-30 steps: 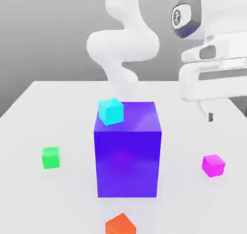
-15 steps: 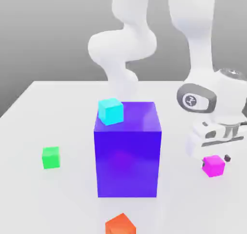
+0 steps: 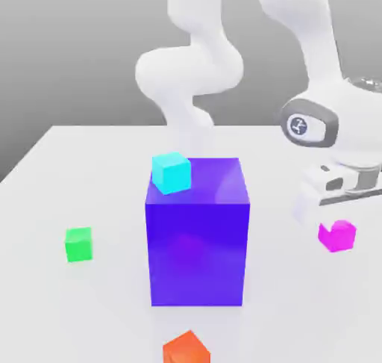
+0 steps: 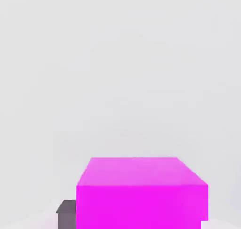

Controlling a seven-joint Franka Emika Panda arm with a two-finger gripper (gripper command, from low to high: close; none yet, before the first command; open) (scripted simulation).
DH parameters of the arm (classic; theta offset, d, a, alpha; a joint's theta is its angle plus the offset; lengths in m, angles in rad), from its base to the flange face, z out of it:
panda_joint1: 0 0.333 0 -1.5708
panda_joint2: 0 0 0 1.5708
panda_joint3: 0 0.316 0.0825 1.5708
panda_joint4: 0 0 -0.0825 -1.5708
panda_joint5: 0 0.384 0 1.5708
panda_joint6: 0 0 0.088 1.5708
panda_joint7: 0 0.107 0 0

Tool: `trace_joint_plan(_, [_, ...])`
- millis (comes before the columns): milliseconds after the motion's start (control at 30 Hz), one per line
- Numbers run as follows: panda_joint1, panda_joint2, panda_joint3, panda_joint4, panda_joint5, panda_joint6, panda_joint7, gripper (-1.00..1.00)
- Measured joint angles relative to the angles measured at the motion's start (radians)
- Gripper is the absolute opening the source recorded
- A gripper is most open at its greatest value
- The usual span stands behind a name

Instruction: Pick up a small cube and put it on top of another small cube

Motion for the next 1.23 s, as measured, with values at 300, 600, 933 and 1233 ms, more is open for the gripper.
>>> trace_joint_plan(300, [-0.343,-0.143,-0.21,0.0,0.025,-0.057,-0.168,-1.0])
trace_joint_plan(600, [-0.639,-0.261,-0.483,-0.102,-0.01,-0.114,-0.218,-1.0])
trace_joint_plan(933, [-0.845,-0.24,-0.639,-0.24,-0.031,-0.072,-0.181,-1.0])
trace_joint_plan(1233, [-0.812,-0.037,-0.627,-0.236,0.135,0.118,-0.293,1.0])
